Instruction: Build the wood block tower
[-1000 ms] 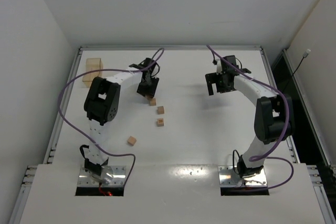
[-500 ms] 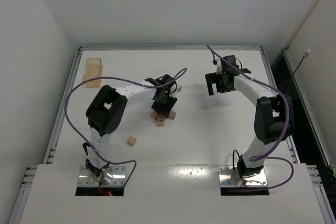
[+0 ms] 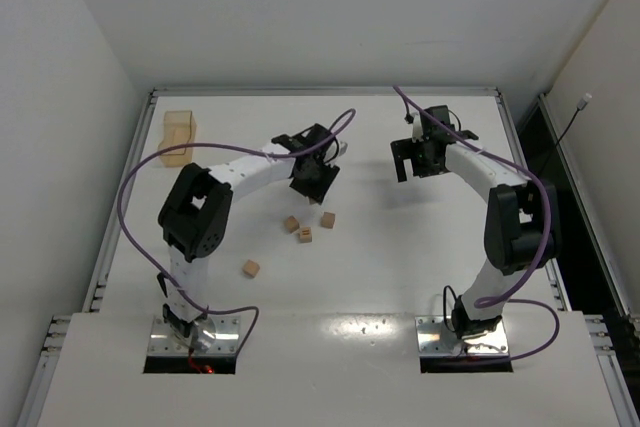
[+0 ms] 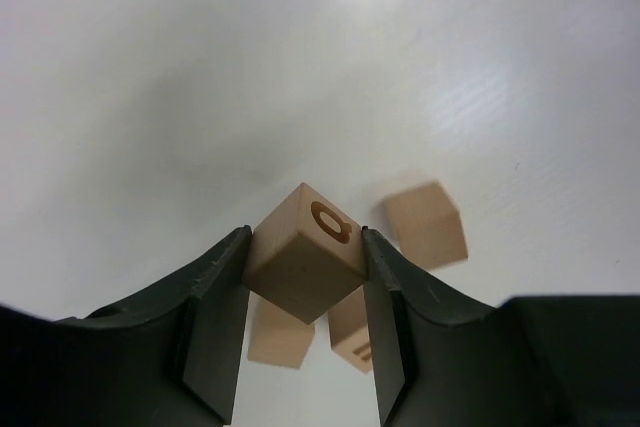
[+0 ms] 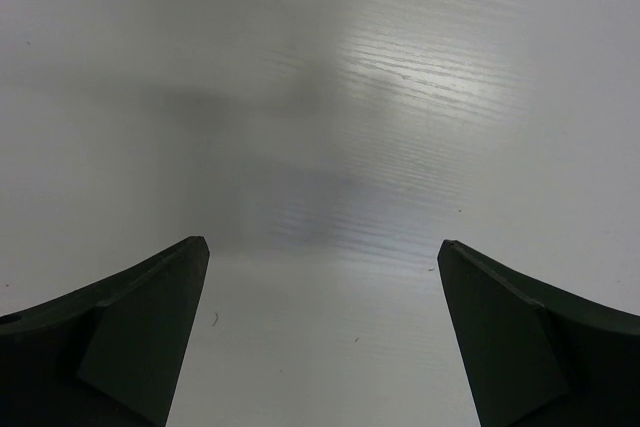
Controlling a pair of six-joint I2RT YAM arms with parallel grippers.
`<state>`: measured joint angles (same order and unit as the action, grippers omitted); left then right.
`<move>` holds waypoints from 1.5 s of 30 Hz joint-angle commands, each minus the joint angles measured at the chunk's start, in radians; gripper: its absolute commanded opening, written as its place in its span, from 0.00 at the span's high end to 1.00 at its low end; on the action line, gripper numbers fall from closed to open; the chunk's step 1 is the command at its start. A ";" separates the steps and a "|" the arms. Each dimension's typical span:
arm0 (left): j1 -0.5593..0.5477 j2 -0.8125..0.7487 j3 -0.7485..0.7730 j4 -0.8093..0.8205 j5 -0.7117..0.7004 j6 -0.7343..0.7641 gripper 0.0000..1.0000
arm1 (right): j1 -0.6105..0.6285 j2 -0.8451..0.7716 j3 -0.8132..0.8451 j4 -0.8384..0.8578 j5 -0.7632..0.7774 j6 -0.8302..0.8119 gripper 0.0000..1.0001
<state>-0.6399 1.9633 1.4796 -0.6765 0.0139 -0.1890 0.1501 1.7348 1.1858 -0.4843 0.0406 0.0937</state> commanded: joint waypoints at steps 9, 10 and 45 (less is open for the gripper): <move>0.037 0.147 0.159 -0.027 0.017 -0.011 1.00 | 0.003 -0.015 0.026 0.001 -0.010 -0.003 0.03; 0.037 0.157 0.148 -0.028 0.017 -0.010 1.00 | 0.003 -0.015 0.026 0.001 -0.010 -0.003 0.03; 0.065 0.322 0.266 -0.130 0.047 0.298 0.88 | 0.003 0.003 0.017 0.001 -0.019 -0.012 0.03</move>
<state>-0.5888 2.2421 1.7733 -0.7990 0.0723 0.0803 0.1501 1.7351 1.1858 -0.4995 0.0345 0.0860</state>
